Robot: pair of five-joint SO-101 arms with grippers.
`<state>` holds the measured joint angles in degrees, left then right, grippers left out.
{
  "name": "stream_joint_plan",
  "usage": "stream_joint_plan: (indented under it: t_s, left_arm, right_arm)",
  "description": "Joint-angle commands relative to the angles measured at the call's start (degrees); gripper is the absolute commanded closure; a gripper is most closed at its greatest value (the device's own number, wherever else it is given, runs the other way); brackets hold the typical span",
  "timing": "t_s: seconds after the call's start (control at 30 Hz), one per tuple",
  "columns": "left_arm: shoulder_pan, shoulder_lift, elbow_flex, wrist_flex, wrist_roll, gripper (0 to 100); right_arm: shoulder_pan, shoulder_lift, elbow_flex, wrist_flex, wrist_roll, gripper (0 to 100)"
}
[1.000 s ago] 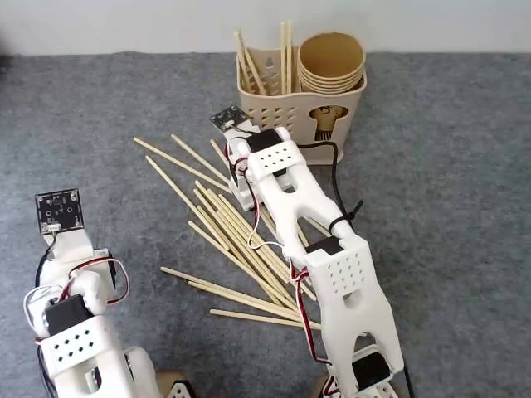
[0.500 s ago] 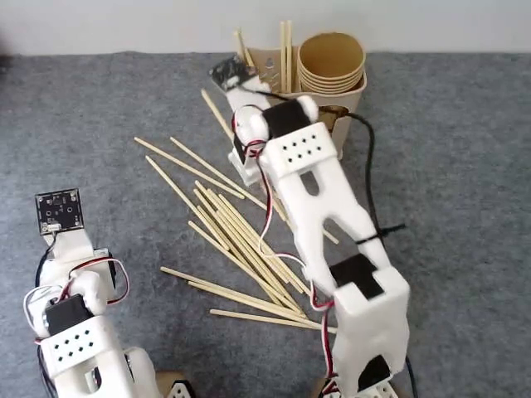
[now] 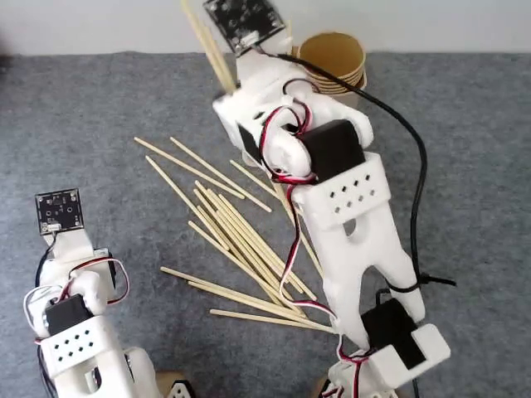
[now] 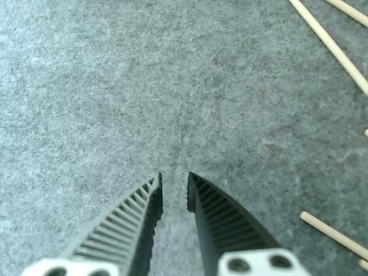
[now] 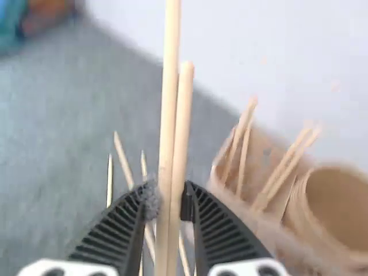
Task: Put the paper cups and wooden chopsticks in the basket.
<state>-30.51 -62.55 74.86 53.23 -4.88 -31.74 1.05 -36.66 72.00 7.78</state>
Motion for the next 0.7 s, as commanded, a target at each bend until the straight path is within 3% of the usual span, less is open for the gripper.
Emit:
stream_joint_plan:
  t_s: [0.0,0.37,0.47,0.67]
  left_arm:
    - [0.4,-0.8,-0.1,-1.2,0.3,93]
    - [0.4,-0.8,-0.1,-1.2,0.3,93]
    - [0.4,-0.8,-0.1,-1.2,0.3,93]
    - [0.4,-0.8,0.0,-1.9,0.3,93]
  right_arm:
    - [0.5,-3.3,-0.7,-9.6,0.4,99.1]
    - [7.2,3.7,-0.2,-34.6,0.2,99.1]
    - [9.5,6.7,-0.2,-40.3,-3.1,99.1]
    - [12.7,13.5,-0.1,-44.2,-5.9,99.1]
